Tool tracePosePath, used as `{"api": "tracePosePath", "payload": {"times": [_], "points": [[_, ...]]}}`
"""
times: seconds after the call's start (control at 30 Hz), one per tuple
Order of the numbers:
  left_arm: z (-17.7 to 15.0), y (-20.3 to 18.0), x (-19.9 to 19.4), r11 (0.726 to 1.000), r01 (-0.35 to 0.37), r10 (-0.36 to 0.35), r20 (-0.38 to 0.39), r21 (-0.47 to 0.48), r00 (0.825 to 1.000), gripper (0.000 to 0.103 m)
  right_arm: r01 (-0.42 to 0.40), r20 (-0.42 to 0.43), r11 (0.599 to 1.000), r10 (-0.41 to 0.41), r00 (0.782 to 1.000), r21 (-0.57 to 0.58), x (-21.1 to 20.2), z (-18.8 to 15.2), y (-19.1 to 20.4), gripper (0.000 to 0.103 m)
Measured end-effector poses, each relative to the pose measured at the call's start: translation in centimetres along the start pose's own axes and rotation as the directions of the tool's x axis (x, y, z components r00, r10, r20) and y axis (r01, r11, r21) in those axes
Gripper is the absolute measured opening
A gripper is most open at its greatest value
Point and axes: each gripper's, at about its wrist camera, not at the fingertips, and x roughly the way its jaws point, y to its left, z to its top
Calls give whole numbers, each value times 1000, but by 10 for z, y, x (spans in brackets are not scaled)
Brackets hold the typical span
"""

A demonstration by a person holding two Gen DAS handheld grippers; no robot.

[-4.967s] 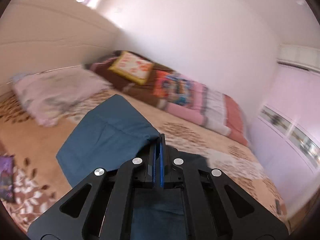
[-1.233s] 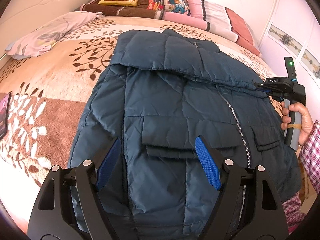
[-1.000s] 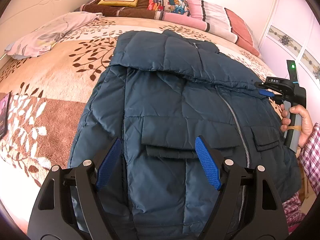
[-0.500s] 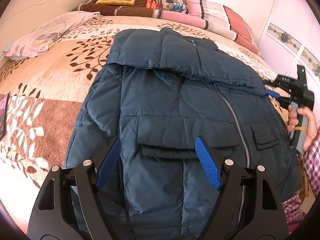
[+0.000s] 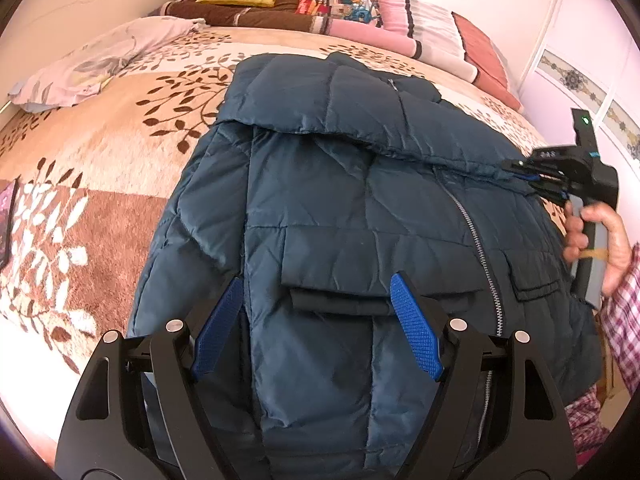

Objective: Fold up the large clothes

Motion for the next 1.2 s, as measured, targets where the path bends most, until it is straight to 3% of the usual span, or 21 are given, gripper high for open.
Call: {"api": "tracePosePath", "payload": {"times": [0.5, 0.7, 0.77, 0.83, 0.93, 1.2], "points": [[0, 5, 0, 1000, 9, -9, 1, -23, 1000, 76, 85, -13, 995, -86, 996, -58, 0, -19, 3, 7], [0, 7, -5, 999, 16, -16, 13, -30, 1000, 76, 92, -55, 994, -95, 994, -58, -2, -22, 5, 17], [0, 6, -7, 999, 19, -18, 20, -30, 1000, 76, 75, -48, 995, -78, 996, -69, -13, -26, 6, 25], [0, 6, -9, 999, 22, -22, 25, -29, 999, 76, 68, -41, 994, -72, 997, -90, -25, -33, 6, 42], [-2, 5, -12, 999, 29, -28, 27, -31, 999, 76, 76, -27, 985, -81, 996, -156, -50, -53, 4, 56], [-3, 8, -24, 999, 25, -24, 29, -44, 999, 76, 207, 20, 910, -215, 977, -358, -115, -114, -13, 73]]}}
